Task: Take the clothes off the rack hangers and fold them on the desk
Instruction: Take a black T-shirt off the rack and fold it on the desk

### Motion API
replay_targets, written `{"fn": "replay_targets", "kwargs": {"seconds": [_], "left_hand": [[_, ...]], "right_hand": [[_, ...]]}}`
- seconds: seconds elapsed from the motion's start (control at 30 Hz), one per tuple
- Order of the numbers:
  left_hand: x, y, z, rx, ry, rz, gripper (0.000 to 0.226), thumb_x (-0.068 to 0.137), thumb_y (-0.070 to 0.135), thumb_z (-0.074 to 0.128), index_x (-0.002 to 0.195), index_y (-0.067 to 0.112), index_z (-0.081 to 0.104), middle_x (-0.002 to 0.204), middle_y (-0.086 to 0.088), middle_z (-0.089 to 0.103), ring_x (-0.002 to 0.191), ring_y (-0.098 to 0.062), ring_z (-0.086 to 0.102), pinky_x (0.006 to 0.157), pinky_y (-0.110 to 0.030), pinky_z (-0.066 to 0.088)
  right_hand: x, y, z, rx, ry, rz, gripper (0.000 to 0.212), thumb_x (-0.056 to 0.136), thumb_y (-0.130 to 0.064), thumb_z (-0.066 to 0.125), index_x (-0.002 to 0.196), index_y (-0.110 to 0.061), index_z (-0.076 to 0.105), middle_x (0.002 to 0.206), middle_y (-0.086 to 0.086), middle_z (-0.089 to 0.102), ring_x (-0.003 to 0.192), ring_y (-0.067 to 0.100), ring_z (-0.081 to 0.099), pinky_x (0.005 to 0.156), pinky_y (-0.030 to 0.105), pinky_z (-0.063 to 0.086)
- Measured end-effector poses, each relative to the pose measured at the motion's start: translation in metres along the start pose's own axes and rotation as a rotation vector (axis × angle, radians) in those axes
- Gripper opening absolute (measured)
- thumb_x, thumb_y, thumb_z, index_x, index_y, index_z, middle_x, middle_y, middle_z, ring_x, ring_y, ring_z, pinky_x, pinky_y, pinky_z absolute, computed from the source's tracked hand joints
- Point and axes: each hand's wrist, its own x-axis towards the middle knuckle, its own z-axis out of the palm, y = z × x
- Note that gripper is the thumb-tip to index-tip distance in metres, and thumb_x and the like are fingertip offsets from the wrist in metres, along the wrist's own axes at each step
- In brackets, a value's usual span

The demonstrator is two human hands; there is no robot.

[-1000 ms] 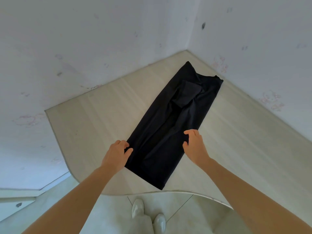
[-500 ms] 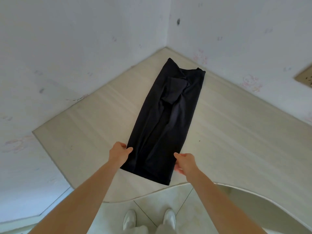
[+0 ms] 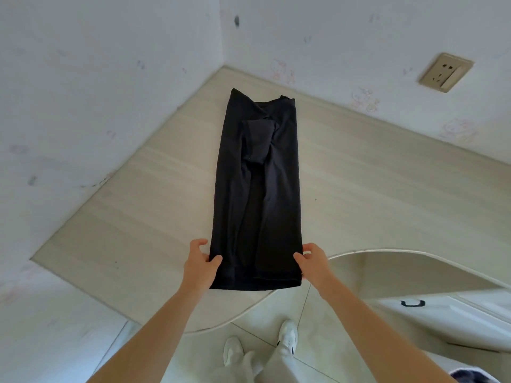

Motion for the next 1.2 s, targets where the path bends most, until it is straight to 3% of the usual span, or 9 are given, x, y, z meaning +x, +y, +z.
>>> {"fn": "replay_targets", "kwargs": {"seconds": [0.1, 0.2, 0.33, 0.53, 0.7, 0.83, 0.93, 1.03, 1.2], "left_hand": [[-0.004, 0.013, -0.011, 0.038, -0.049, 0.047, 0.043, 0.091, 0.014, 0.061, 0.121, 0.034, 0.036, 0.077, -0.021, 0.061, 0.077, -0.034, 0.064, 0.067, -0.037, 0.053], [-0.002, 0.039, -0.023, 0.075, -0.074, 0.096, 0.019, 0.087, 0.014, 0.065, 0.100, 0.027, 0.061, 0.074, -0.020, 0.061, 0.073, -0.034, 0.061, 0.068, -0.038, 0.051], [0.004, 0.094, -0.041, 0.124, -0.169, 0.143, 0.007, 0.086, 0.014, 0.068, 0.082, 0.015, 0.073, 0.072, -0.004, 0.067, 0.060, -0.010, 0.058, 0.054, -0.013, 0.043], [0.058, 0.194, -0.063, 0.037, -0.211, 0.140, 0.022, 0.092, 0.022, 0.061, 0.081, 0.007, 0.074, 0.056, 0.000, 0.063, 0.048, -0.007, 0.053, 0.059, -0.025, 0.037], [0.153, 0.256, -0.052, -0.309, -0.159, 0.060, 0.022, 0.096, 0.026, 0.054, 0.091, 0.007, 0.064, 0.067, -0.007, 0.063, 0.062, -0.017, 0.052, 0.060, -0.025, 0.045], [0.202, 0.218, -0.024, 0.029, 0.001, -0.003, 0.025, 0.097, 0.031, 0.051, 0.113, 0.012, 0.057, 0.104, -0.008, 0.059, 0.092, -0.024, 0.058, 0.079, -0.033, 0.047], [0.204, 0.168, -0.009, 0.083, -0.092, -0.139, 0.018, 0.095, 0.025, 0.057, 0.095, 0.008, 0.060, 0.099, -0.011, 0.063, 0.084, -0.025, 0.062, 0.075, -0.036, 0.050], [0.194, 0.134, -0.008, 0.185, -0.061, -0.134, 0.021, 0.089, 0.031, 0.067, 0.096, 0.012, 0.065, 0.093, -0.008, 0.068, 0.086, -0.027, 0.066, 0.082, -0.042, 0.055], [0.175, 0.116, -0.008, 0.322, 0.012, -0.015, 0.014, 0.085, 0.022, 0.070, 0.095, 0.015, 0.063, 0.089, -0.001, 0.067, 0.087, -0.020, 0.064, 0.071, -0.028, 0.049]], "right_hand": [[-0.012, -0.006, -0.010, 0.054, 0.036, -0.025, 0.033, 0.092, -0.015, 0.058, 0.121, -0.021, 0.044, 0.088, 0.010, 0.068, 0.076, 0.024, 0.067, 0.073, 0.037, 0.058], [-0.018, -0.028, -0.025, 0.067, 0.026, -0.086, 0.030, 0.090, -0.011, 0.059, 0.114, -0.027, 0.051, 0.077, 0.007, 0.071, 0.064, 0.025, 0.066, 0.065, 0.035, 0.058], [-0.019, -0.076, -0.049, 0.175, -0.040, -0.113, 0.020, 0.088, 0.000, 0.058, 0.090, -0.011, 0.074, 0.075, 0.013, 0.068, 0.057, 0.019, 0.061, 0.054, 0.027, 0.053], [0.026, -0.169, -0.096, 0.500, -0.169, -0.047, 0.010, 0.086, 0.000, 0.060, 0.086, 0.007, 0.067, 0.065, 0.015, 0.056, 0.043, 0.015, 0.054, 0.044, 0.019, 0.047], [0.120, -0.233, -0.121, 0.697, -0.157, -0.005, 0.021, 0.098, -0.013, 0.042, 0.099, 0.000, 0.058, 0.074, 0.015, 0.072, 0.059, 0.019, 0.068, 0.058, 0.024, 0.055], [0.178, -0.217, -0.108, 0.529, 0.001, 0.036, 0.024, 0.098, -0.012, 0.045, 0.119, -0.002, 0.051, 0.087, 0.016, 0.066, 0.071, 0.025, 0.063, 0.064, 0.031, 0.053], [0.187, -0.178, -0.089, 0.335, -0.032, 0.119, 0.022, 0.099, -0.014, 0.047, 0.116, -0.002, 0.053, 0.089, 0.013, 0.062, 0.073, 0.024, 0.061, 0.062, 0.031, 0.051], [0.173, -0.148, -0.072, 0.224, -0.114, 0.147, 0.022, 0.099, -0.020, 0.048, 0.113, -0.005, 0.057, 0.094, 0.011, 0.063, 0.079, 0.024, 0.062, 0.068, 0.032, 0.052], [0.156, -0.123, -0.052, -0.033, -0.136, 0.017, 0.018, 0.094, -0.026, 0.058, 0.108, -0.018, 0.050, 0.104, 0.004, 0.061, 0.094, 0.021, 0.060, 0.077, 0.029, 0.046]]}}
